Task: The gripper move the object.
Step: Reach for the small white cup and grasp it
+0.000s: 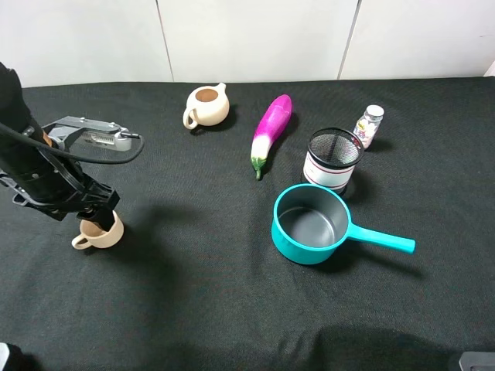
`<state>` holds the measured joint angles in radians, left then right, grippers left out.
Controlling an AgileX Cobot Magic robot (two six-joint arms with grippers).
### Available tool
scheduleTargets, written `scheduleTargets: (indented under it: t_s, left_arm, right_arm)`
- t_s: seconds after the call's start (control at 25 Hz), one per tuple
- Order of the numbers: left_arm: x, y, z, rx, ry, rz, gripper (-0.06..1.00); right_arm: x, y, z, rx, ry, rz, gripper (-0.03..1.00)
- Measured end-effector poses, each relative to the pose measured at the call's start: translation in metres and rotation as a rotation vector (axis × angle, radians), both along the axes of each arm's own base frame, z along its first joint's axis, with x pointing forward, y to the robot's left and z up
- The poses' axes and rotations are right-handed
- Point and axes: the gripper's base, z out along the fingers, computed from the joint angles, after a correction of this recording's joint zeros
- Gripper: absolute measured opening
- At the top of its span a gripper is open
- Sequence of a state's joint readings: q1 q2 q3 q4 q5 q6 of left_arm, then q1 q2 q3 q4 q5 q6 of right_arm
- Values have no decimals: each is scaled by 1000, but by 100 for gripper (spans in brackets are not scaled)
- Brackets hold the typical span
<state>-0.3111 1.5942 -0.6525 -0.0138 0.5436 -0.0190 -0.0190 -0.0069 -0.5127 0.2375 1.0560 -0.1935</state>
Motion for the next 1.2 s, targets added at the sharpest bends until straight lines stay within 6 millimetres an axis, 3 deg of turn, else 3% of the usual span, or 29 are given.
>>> scheduleTargets:
  t_s: [0.72,0.96,1.2]
  left_arm:
    - [2,-1,-1,-3,-18,-4,73]
    - [0,-12,-17,15,36,-56,73]
    - [1,-17,-20,16,37,-69,73]
  right_arm:
    - [0,0,0,0,0,0,69]
    - [0,0,0,0,0,0,69]
    - [0,0,0,0,0,0,69]
